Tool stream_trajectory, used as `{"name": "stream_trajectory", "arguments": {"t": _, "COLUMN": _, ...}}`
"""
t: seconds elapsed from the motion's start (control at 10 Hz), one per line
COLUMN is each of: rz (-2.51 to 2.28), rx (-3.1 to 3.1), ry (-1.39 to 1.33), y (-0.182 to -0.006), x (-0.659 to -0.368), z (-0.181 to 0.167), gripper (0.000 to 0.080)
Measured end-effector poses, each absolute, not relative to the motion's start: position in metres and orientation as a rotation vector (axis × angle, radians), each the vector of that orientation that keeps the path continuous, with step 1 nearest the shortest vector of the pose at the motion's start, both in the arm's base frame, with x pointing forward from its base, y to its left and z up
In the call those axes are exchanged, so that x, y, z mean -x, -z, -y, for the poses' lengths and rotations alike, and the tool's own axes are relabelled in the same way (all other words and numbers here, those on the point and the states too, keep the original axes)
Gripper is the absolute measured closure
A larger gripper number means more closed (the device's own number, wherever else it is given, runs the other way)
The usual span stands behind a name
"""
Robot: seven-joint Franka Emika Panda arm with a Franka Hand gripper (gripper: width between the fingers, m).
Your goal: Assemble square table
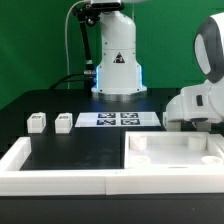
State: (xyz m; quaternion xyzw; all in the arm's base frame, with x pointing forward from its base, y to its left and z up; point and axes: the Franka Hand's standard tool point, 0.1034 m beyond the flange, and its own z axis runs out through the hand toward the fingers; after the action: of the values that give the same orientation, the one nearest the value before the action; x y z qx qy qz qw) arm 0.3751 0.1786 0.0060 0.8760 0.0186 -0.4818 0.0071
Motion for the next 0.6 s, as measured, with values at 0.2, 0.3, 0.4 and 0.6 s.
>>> {"name": "stream_trajectory", "arguments": {"t": 0.2, "rz": -0.057, "rx": -2.738, "ry": 1.509, "y": -0.0056, "x": -0.3742, "z": -0.1779, "gripper": 0.0150}}
{"name": "stream_trajectory", "arguments": {"t": 0.3, "rz": -0.058, "rx": -2.738, "ry": 1.509, "y": -0.0057, "x": -0.3741, "z": -0.1782, "gripper": 0.0280}}
{"name": "stream_trajectory", "arguments": {"t": 0.4, "rz": -0.057, "rx": -2.738, "ry": 1.509, "y": -0.0057, "x": -0.3742, "z": -0.1779, "gripper": 0.0430}}
{"name": "stream_trajectory", "arguments": {"t": 0.6, "rz": -0.057, "rx": -2.738, "ry": 1.509, "y": -0.0057, "x": -0.3742, "z": -0.1779, "gripper": 0.0510}}
